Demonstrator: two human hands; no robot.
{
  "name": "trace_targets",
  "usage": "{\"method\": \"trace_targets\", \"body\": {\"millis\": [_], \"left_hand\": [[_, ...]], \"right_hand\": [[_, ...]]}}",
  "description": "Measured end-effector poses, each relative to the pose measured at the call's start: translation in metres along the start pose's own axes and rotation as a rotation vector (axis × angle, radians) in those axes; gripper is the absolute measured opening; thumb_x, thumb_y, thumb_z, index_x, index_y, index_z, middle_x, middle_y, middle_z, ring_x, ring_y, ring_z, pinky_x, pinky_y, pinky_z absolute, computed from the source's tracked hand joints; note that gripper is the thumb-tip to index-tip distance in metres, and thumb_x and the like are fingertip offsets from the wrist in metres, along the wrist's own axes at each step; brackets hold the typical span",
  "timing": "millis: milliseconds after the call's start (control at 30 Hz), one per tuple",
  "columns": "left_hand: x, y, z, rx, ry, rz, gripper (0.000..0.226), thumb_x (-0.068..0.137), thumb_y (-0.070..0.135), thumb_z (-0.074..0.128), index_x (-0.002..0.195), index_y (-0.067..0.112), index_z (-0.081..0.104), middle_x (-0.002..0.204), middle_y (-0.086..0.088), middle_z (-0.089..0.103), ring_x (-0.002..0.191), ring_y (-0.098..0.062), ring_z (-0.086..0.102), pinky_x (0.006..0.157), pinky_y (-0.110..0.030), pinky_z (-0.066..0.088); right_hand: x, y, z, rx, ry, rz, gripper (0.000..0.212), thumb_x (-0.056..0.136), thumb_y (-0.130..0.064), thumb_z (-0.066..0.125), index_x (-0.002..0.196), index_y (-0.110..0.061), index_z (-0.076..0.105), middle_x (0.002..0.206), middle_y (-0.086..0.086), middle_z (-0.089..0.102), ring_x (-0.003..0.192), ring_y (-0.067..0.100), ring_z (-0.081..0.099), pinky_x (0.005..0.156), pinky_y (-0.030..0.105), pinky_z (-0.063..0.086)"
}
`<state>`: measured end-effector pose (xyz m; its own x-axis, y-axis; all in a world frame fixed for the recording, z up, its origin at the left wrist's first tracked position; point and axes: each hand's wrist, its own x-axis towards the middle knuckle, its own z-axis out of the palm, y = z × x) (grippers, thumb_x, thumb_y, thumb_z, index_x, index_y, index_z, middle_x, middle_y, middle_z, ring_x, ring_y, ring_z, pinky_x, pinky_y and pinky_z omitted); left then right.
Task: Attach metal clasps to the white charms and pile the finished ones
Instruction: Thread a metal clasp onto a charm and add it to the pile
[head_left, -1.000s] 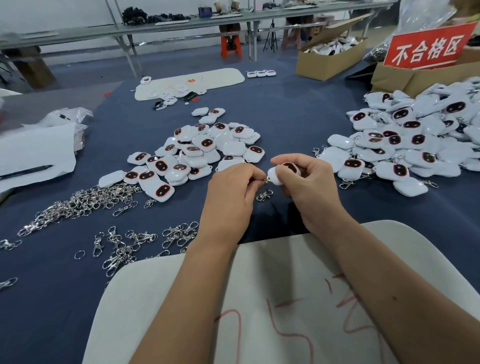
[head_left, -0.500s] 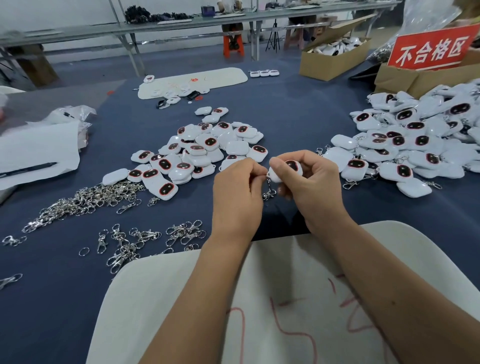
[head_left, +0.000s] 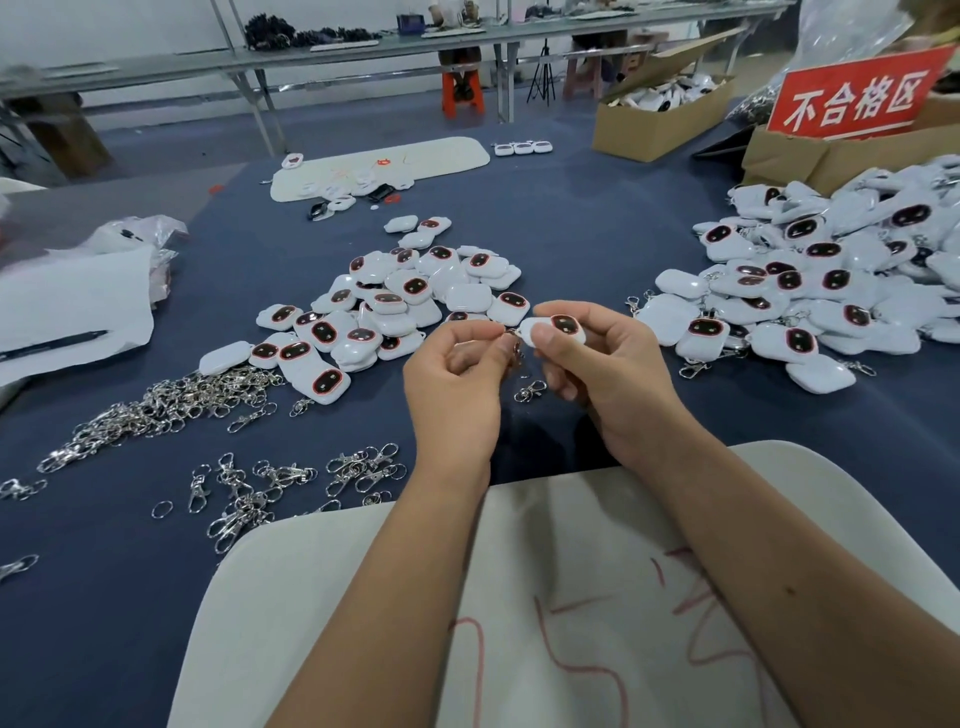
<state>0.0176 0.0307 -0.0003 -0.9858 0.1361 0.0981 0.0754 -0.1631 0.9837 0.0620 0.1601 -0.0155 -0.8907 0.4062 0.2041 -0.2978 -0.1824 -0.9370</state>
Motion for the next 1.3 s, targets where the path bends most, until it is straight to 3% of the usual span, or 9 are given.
{"method": "trace_targets", "body": {"millis": [167,267,367,633,733,1067,1200,1300], "left_hand": [[0.001,0.0,0.001,-0.096,-0.092,-0.105,0.006,0.095,0.005,0.069,0.096,0.009,0.073,0.074,-0.001,0.073,0.073,-0.012,0.065,0.071,-0.022,0.055],[0.001,0.001,0.0,-0.12,-0.129,-0.124,0.008,0.092,0.006,0.072,0.099,0.01,0.074,0.083,-0.002,0.077,0.082,-0.011,0.069,0.078,-0.022,0.056],[0.0,0.002,0.001,-0.138,-0.102,-0.119,0.011,0.09,0.003,0.074,0.098,0.009,0.073,0.079,-0.004,0.075,0.082,-0.014,0.07,0.082,-0.026,0.057],[-0.002,0.002,0.006,-0.278,-0.033,-0.211,0.012,0.09,-0.003,0.07,0.097,0.007,0.07,0.075,-0.006,0.074,0.072,-0.015,0.069,0.069,-0.023,0.055],[-0.002,0.002,0.005,-0.284,-0.08,-0.237,0.01,0.091,-0.003,0.069,0.093,0.008,0.071,0.075,-0.005,0.073,0.072,-0.013,0.068,0.067,-0.021,0.053],[0.005,0.005,-0.004,0.134,-0.236,-0.012,0.023,0.09,-0.005,0.07,0.079,0.015,0.071,0.071,-0.002,0.071,0.065,-0.009,0.066,0.069,-0.021,0.055],[0.009,0.006,-0.009,0.437,-0.312,0.146,0.025,0.09,0.0,0.072,0.076,0.021,0.072,0.074,-0.009,0.069,0.067,-0.021,0.061,0.072,-0.036,0.054],[0.008,0.006,-0.011,0.491,-0.29,0.206,0.024,0.09,0.001,0.071,0.077,0.021,0.074,0.073,-0.004,0.07,0.068,-0.022,0.061,0.067,-0.03,0.051]], "right_hand": [[0.001,0.0,-0.001,0.001,0.021,0.001,0.014,0.087,-0.026,0.081,0.099,-0.018,0.079,0.072,0.006,0.066,0.052,0.012,0.053,0.048,0.019,0.042],[0.002,0.001,-0.002,-0.009,0.046,0.006,0.013,0.089,-0.031,0.079,0.095,-0.019,0.08,0.074,0.004,0.07,0.051,0.013,0.055,0.046,0.02,0.042],[0.003,0.001,0.001,-0.023,0.101,0.023,0.021,0.089,-0.039,0.079,0.092,-0.018,0.079,0.073,0.004,0.07,0.048,0.015,0.054,0.044,0.021,0.041],[0.002,0.001,0.004,-0.086,0.141,-0.015,0.038,0.085,-0.047,0.08,0.093,-0.01,0.073,0.07,0.004,0.071,0.045,0.016,0.055,0.043,0.023,0.041],[0.0,-0.001,0.005,-0.079,0.142,-0.031,0.041,0.08,-0.047,0.078,0.093,-0.009,0.071,0.07,0.005,0.071,0.045,0.016,0.056,0.043,0.022,0.041],[0.001,0.002,0.003,-0.118,0.234,-0.01,0.04,0.092,-0.042,0.078,0.086,-0.003,0.068,0.063,0.007,0.065,0.041,0.018,0.054,0.04,0.021,0.038],[-0.001,0.002,0.002,-0.208,0.204,-0.04,0.04,0.092,-0.042,0.078,0.086,-0.003,0.067,0.064,0.003,0.068,0.042,0.015,0.054,0.039,0.022,0.039],[-0.002,0.001,0.004,-0.234,0.202,-0.055,0.034,0.093,-0.038,0.077,0.087,-0.006,0.068,0.064,0.003,0.069,0.043,0.016,0.056,0.039,0.023,0.04]]}}
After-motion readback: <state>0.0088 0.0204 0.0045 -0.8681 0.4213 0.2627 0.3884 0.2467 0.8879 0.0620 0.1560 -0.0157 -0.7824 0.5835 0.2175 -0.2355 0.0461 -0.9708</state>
